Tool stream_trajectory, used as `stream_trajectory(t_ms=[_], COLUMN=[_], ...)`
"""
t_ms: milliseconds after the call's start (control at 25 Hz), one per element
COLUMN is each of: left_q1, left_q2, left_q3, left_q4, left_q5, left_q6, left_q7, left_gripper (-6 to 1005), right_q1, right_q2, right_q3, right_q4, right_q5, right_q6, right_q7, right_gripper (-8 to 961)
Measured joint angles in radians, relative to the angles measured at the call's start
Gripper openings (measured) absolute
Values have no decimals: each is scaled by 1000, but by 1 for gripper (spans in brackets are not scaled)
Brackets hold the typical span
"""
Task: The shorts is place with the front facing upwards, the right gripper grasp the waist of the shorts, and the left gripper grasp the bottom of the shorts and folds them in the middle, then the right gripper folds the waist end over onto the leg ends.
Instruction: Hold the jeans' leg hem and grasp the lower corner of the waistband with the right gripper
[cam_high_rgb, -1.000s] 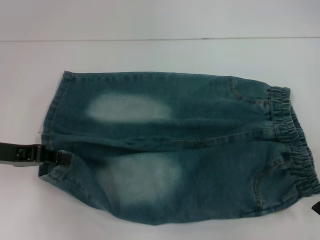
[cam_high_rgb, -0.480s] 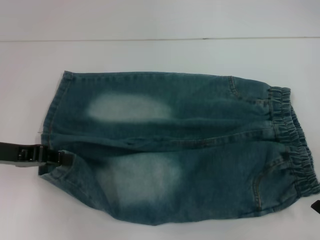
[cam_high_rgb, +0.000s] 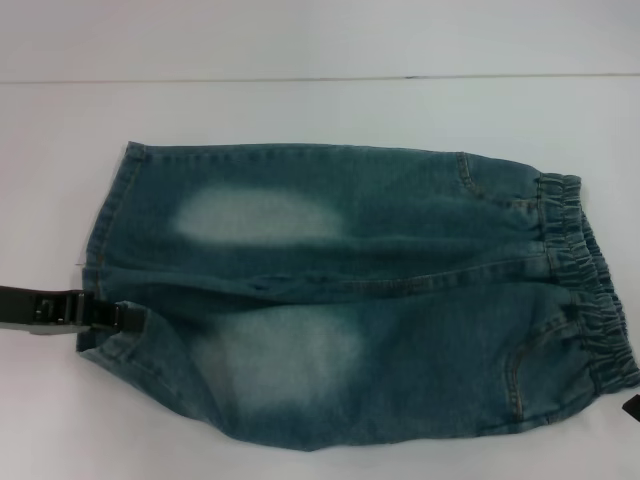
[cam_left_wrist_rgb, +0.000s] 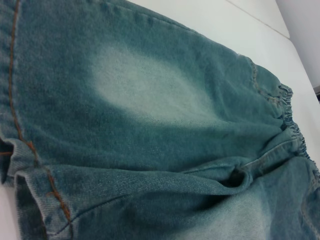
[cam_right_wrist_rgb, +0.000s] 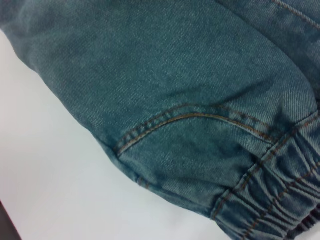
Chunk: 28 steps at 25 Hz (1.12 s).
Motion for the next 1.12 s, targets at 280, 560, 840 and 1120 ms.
stream_trajectory(t_ms=[280, 560, 840, 1120], left_q1=[2, 2, 2, 4], left_q2=[-1, -3, -3, -3], left_q3=[0, 0, 0, 0], left_q4=[0, 0, 0, -2], left_q5=[0, 0, 0, 0], left_q6=[-2, -2, -3, -3], left_q7=[2, 3, 4, 4], left_gripper=[7, 6, 6, 6], right_q1=[0, 7, 6, 4], right_q2=[8, 9, 3, 2], right_q3=[0, 5, 20, 23], right_q4=[4, 23, 17, 11], right_q5=[0, 11, 55, 91], right_q6=[6, 17, 9, 8], right_q7=[-2, -11, -23, -39], right_gripper=[869, 868, 866, 865])
